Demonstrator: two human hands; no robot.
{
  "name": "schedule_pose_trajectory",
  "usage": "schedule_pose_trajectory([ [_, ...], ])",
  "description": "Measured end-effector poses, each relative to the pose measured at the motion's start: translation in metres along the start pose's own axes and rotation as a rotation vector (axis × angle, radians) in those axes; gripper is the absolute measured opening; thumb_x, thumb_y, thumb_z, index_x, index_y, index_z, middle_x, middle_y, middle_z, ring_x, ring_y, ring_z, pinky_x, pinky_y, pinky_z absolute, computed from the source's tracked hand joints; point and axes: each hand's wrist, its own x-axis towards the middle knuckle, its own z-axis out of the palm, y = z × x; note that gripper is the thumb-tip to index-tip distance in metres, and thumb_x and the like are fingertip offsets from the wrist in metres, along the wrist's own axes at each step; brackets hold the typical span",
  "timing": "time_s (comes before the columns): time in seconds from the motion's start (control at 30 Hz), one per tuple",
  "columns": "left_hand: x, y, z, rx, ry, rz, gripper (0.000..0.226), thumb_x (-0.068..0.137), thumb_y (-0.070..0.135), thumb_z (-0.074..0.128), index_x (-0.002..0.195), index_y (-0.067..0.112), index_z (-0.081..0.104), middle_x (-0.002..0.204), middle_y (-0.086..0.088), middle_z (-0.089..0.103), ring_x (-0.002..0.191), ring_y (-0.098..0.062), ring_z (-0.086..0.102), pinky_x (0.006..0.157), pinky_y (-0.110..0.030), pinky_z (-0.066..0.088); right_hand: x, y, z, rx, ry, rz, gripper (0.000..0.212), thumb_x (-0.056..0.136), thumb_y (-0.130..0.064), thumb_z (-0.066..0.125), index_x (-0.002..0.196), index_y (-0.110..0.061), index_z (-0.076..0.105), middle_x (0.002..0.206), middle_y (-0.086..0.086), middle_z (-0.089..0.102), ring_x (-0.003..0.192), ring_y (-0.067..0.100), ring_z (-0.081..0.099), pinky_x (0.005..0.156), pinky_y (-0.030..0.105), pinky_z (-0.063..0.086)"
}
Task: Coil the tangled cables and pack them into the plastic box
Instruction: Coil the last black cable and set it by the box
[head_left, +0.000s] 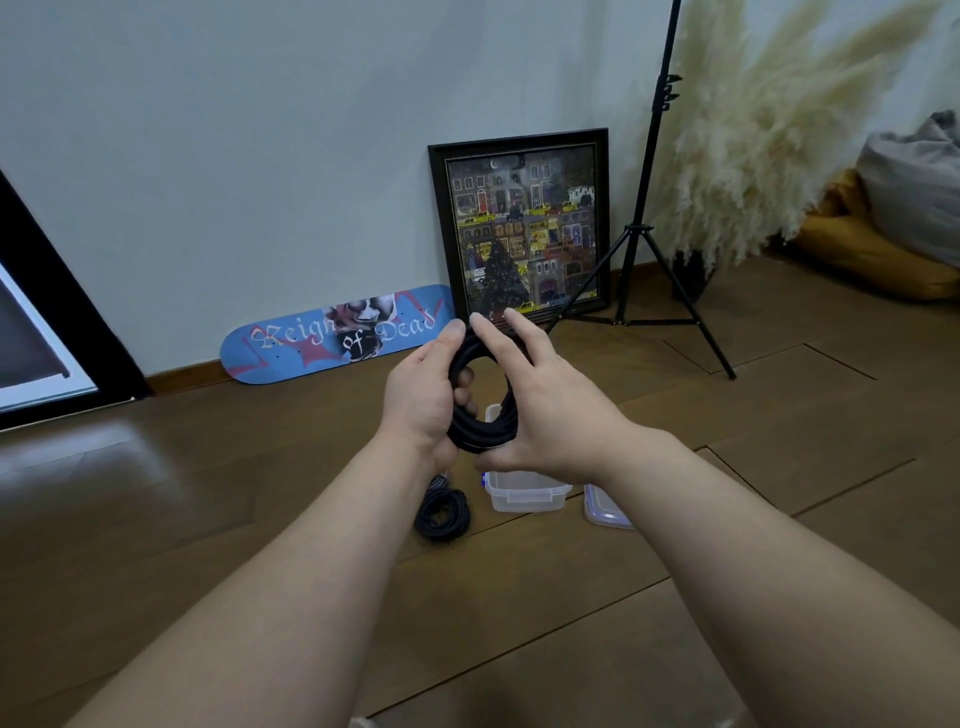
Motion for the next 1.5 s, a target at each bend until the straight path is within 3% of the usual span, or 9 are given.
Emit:
schedule_pose_trajectory([
  [0.27,0.0,-0.001,0.001,-0.085,-0.041,-0.105,0.034,0.098,0.046,0.048,0.1,0.016,0.063,0.06,0.001,0.046,0.044,-0.008,0.036,0.047,-0.022,0.033,0.0,-0.003,-0.001,0.165,0.102,0.098,0.116,0.062,-0.05,0.08,0.153,-0.036,0.008,0.151,0.001,0.024,0.121,0.023,0.053,0.096,0.036,0.049],
  [0.43,-0.001,-0.002,0.004,0.01,-0.017,-0.02,0.028,0.096,0.042,0.056,0.085,0.019,0.068,0.06,0.002,0.045,0.048,-0.008,0.035,0.051,-0.024,0.031,-0.001,-0.009,0.001,0.087,0.145,0.178,0.116,0.063,-0.058,0.077,0.152,-0.035,0.007,0.144,0.0,0.035,0.116,0.026,0.055,0.09,0.038,0.051],
  [0.6,0.002,-0.003,-0.001,0.11,-0.039,0.079,0.011,0.095,0.026,0.061,0.093,0.017,0.066,0.061,0.003,0.041,0.049,-0.009,0.029,0.049,-0.023,0.028,0.0,-0.011,-0.005,0.068,0.062,0.172,0.115,0.061,-0.062,0.078,0.151,-0.032,0.013,0.137,0.0,0.04,0.113,0.022,0.055,0.093,0.039,0.05],
  [0.67,0.002,-0.003,-0.006,0.153,-0.057,0.089,0.01,0.096,0.021,0.06,0.091,0.015,0.065,0.063,0.0,0.041,0.048,-0.009,0.03,0.046,-0.022,0.028,0.001,-0.009,-0.015,0.33,0.019,0.173,0.093,0.067,-0.058,0.077,0.144,-0.028,0.033,0.129,-0.004,0.044,0.111,0.012,0.054,0.096,0.032,0.046],
  [0.73,0.002,-0.002,-0.009,0.185,-0.123,0.07,0.01,0.097,0.019,0.058,0.09,0.016,0.064,0.063,0.0,0.04,0.048,-0.009,0.03,0.046,-0.021,0.028,0.003,-0.006,-0.021,0.649,0.096,0.202,0.052,0.086,-0.044,0.067,0.13,-0.021,0.052,0.116,-0.003,0.053,0.095,0.006,0.057,0.085,0.026,0.047],
  [0.83,-0.001,-0.002,-0.006,0.201,-0.243,0.025,0.009,0.097,0.018,0.057,0.093,0.016,0.065,0.06,0.003,0.04,0.047,-0.007,0.029,0.049,-0.021,0.028,0.007,0.001,-0.022,0.754,0.267,0.233,0.024,0.096,-0.019,0.058,0.118,-0.018,0.066,0.11,0.008,0.062,0.094,0.013,0.062,0.087,0.031,0.053],
  [1.03,-0.003,-0.004,-0.003,0.24,-0.319,0.031,0.009,0.096,0.015,0.058,0.097,0.016,0.067,0.062,0.001,0.041,0.047,-0.006,0.033,0.048,-0.019,0.031,0.003,0.002,-0.026,0.918,0.228,0.294,0.01,0.092,-0.005,0.061,0.093,-0.008,0.071,0.081,0.001,0.068,0.073,0.009,0.063,0.07,0.022,0.054],
  [1.23,-0.005,-0.002,-0.004,0.273,-0.348,0.05,0.016,0.096,0.01,0.056,0.107,0.013,0.067,0.063,0.002,0.042,0.048,-0.005,0.035,0.048,-0.016,0.033,0.008,-0.001,-0.023,0.983,0.257,0.374,0.014,0.092,-0.007,0.061,0.082,-0.013,0.067,0.079,0.005,0.066,0.073,0.015,0.062,0.071,0.029,0.053],
  [1.5,-0.006,-0.001,-0.003,0.245,-0.339,0.071,0.018,0.096,0.006,0.056,0.107,0.012,0.068,0.06,0.002,0.044,0.047,-0.006,0.037,0.047,-0.017,0.034,0.01,0.0,-0.023,1.154,0.34,0.394,0.012,0.091,0.0,0.06,0.083,-0.004,0.068,0.072,0.007,0.065,0.064,0.015,0.061,0.06,0.021,0.054],
])
